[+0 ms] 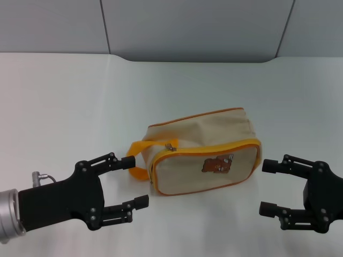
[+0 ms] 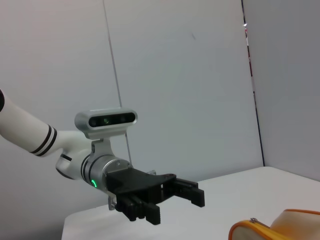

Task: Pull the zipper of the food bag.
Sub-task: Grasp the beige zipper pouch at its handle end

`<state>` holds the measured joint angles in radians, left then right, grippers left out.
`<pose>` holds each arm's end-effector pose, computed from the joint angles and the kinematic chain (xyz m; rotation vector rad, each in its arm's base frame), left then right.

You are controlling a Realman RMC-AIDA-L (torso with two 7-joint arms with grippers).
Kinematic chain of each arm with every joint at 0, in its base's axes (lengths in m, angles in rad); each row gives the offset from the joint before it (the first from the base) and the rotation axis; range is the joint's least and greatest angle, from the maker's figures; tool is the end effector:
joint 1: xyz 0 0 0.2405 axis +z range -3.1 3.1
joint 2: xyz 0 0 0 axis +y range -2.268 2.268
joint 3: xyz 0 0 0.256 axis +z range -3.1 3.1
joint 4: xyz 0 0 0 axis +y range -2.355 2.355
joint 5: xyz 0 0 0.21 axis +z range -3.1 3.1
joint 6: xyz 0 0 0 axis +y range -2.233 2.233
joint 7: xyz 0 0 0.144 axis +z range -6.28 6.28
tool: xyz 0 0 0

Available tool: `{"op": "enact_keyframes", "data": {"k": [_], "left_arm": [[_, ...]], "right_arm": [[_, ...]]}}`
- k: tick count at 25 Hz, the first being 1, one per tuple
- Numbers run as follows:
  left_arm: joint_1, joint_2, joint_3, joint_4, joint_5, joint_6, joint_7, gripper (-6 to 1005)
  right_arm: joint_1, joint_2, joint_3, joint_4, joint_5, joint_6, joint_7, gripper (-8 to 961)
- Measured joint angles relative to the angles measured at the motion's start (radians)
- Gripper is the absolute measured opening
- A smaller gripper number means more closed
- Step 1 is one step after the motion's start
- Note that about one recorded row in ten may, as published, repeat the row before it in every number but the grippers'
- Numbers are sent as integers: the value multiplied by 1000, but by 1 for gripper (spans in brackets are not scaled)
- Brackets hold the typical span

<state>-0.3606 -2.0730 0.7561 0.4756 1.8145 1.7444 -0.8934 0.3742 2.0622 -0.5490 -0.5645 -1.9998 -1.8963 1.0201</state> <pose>-0.2846 0.2542 -0.0176 -2.6957 -0.2663 -0.9804 0.2889 0.2494 0.0128 -2.7384 0.3422 1.0046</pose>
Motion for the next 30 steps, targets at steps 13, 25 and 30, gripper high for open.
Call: {"op": "enact_keyframes", "data": {"k": [13,25,30], "left_arm": [[-43,-7,-10,-225,-111,-115,216,780],[-138,-9,-148,-655,-237,-328,672,757],[-138,-8,-239,-732,-234,-395,771,748]], "right_arm": [[-9,3,25,0,14,-5,-4,833],[-29,6,30,6,16,-1,-40,832],[-28,11,29,8,14,3,-65,832]]}}
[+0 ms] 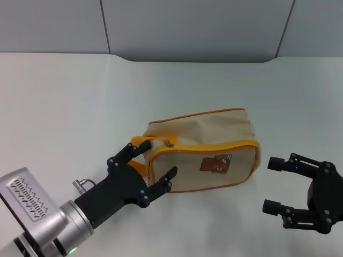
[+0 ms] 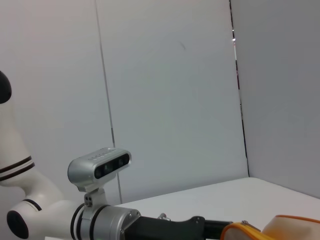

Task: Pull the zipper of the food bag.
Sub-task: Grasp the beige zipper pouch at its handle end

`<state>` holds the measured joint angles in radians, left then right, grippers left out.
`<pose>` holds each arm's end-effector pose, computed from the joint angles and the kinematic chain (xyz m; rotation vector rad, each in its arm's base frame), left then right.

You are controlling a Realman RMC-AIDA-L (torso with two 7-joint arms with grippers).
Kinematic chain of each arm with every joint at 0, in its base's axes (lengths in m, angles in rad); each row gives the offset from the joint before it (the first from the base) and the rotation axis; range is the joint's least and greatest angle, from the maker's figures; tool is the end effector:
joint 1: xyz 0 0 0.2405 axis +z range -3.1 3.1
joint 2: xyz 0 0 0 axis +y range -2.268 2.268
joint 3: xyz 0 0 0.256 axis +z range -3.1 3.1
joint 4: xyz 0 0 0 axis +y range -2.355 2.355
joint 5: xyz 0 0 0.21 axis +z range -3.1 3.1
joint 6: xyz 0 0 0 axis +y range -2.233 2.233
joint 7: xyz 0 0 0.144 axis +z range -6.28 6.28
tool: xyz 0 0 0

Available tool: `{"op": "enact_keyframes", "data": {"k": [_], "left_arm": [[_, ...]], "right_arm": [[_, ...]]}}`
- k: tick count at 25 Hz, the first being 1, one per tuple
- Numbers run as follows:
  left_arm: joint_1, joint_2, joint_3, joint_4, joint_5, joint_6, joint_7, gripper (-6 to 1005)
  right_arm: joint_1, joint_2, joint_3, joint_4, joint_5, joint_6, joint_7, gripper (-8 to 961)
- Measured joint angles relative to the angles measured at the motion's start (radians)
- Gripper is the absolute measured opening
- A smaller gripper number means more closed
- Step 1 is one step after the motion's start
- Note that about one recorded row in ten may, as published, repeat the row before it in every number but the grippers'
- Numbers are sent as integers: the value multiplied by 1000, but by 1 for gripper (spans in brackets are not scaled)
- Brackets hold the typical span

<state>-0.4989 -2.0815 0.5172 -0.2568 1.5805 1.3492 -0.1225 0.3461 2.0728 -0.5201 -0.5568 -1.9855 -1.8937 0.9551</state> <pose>-0.2781 0.2553 -0.1068 -2.2828 -0.3058 -0.8003 0.2942 0.2426 0.0123 -2.6726 0.3031 1.0144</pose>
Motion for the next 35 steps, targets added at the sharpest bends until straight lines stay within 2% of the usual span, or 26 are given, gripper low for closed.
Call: {"op": "enact_keyframes", "data": {"k": [12,35], "left_arm": [[-2,0,-53,-26,1,-60,-3,725],[8,0,-71,-18,43,-20,0,312]], "right_arm": [[0,4,0,0,0,1,-12,832],[-1,9,1,5,0,16,-41,831]]}}
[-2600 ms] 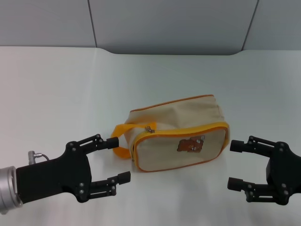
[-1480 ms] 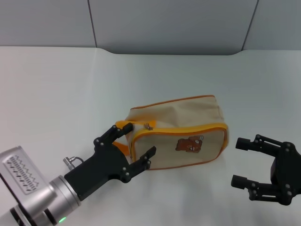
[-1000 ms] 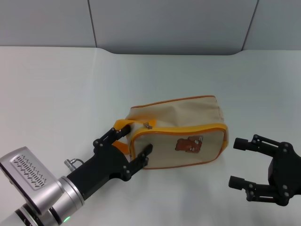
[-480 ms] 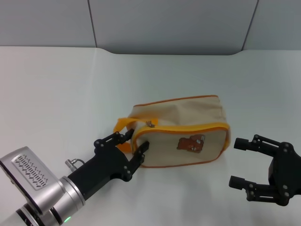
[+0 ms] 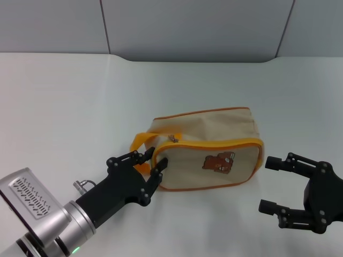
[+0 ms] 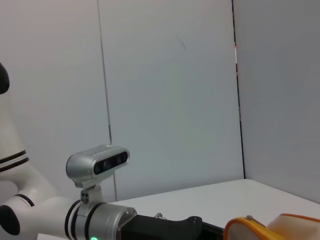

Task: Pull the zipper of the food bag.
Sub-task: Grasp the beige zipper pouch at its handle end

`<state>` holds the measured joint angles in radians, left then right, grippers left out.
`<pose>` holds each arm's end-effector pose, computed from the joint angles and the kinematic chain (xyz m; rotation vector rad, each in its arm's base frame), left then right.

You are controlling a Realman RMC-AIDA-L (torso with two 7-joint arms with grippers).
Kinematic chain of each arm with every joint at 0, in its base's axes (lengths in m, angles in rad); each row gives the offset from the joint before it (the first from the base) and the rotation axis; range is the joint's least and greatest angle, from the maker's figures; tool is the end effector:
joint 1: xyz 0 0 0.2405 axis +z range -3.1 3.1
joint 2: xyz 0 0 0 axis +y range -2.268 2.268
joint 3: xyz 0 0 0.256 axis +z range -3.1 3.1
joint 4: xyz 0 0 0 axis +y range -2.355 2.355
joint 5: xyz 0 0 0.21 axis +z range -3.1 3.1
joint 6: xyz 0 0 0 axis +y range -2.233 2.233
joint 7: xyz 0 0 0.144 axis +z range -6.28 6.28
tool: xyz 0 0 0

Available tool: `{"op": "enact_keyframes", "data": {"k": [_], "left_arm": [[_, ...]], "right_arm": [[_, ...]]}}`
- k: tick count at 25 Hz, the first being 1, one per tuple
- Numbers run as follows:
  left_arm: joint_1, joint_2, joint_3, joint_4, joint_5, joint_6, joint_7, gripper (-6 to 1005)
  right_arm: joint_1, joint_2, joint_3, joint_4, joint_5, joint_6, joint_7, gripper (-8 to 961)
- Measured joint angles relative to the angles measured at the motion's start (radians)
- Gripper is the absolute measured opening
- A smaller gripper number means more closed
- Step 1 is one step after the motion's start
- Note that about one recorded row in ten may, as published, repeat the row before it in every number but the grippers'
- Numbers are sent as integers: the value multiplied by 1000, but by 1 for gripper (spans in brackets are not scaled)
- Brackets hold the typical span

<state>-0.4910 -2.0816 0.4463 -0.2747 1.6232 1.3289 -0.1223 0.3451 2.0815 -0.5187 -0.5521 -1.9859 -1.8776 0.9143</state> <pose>-0.2775 0.2553 -0.1090 -2.2601 -0.3471 -0.8025 0.2942 0.2429 0.0080 -2.6592 0.2650 1.0000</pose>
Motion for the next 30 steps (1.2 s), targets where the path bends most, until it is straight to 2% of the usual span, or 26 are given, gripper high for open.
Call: {"op": "enact_keyframes", "data": {"k": [21,30], "left_arm": [[3,0,9,12,3,57,4,171],[7,0,9,62,40,130,2,137]], "right_arm": [[-3,0,-1,1,2,-3,0,830],[-3,0,8,49,96,-10,-66,830]]}}
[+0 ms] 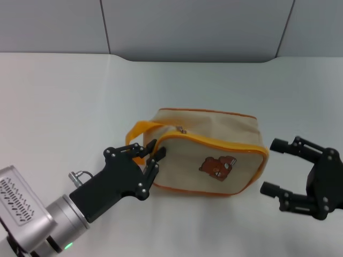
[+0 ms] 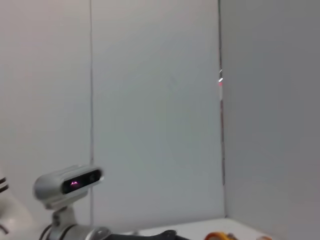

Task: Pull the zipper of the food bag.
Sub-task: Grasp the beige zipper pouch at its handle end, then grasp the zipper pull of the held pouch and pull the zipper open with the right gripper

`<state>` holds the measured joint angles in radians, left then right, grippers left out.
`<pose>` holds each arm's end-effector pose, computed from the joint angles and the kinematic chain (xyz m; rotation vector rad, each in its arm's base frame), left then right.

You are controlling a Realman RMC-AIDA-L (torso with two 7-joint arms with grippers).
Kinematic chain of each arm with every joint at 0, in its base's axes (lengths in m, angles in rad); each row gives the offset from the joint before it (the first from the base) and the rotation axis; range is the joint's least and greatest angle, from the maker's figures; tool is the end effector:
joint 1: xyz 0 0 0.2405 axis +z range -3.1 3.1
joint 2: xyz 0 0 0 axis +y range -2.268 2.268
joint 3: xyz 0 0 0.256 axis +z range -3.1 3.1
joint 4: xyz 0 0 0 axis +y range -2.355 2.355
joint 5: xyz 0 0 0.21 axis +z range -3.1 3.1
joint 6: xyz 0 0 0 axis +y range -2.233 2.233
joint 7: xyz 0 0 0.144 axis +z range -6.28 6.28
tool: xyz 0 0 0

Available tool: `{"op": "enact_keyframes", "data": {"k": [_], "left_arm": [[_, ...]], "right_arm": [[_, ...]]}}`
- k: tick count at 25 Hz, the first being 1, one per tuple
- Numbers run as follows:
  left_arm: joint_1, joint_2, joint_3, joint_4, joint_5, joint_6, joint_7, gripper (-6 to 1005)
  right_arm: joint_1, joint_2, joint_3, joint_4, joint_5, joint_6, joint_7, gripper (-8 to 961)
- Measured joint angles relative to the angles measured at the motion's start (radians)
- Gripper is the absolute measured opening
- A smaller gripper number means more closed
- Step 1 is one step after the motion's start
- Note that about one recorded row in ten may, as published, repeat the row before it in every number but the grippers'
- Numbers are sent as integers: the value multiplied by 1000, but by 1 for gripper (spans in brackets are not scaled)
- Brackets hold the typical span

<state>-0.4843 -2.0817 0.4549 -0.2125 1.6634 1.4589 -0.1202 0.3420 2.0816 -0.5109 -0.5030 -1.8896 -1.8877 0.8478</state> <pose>-0.2682 0.2556 -0.0935 -2.2454 -0.1989 -0.9085 0.2890 0.2450 0.0111 -2.5436 0.1992 1.0914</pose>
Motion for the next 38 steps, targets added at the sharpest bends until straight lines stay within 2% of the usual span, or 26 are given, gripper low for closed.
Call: {"op": "enact_keyframes", "data": {"k": [6,10,12,13,15,18,19,23,28,38], "left_arm": [[-5,2,3,87,25,68,0,130],[-22,2,5,129,37,102,-1,125],[-28,2,5,151,43,116,2,122],[-36,2,5,180,47,124,4,122],[-39,2,5,191,47,125,4,123],[-43,2,5,206,49,129,3,121],[-43,2,5,206,49,129,3,118],[-42,3,5,210,50,134,4,107],[-44,3,5,211,50,134,5,108],[-55,1,5,212,50,136,5,103]], "right_arm": [[-2,1,2,67,108,37,-68,830],[0,3,2,126,245,123,-124,830],[13,5,2,195,352,194,-220,830],[42,5,2,270,422,257,-343,830],[55,6,2,294,431,275,-395,830],[120,8,-2,413,439,316,-685,830],[120,8,-2,413,439,316,-685,830],[155,9,-22,481,428,271,-926,829],[155,9,-38,493,405,240,-1064,829],[182,11,-37,503,329,268,-1102,829]]}}
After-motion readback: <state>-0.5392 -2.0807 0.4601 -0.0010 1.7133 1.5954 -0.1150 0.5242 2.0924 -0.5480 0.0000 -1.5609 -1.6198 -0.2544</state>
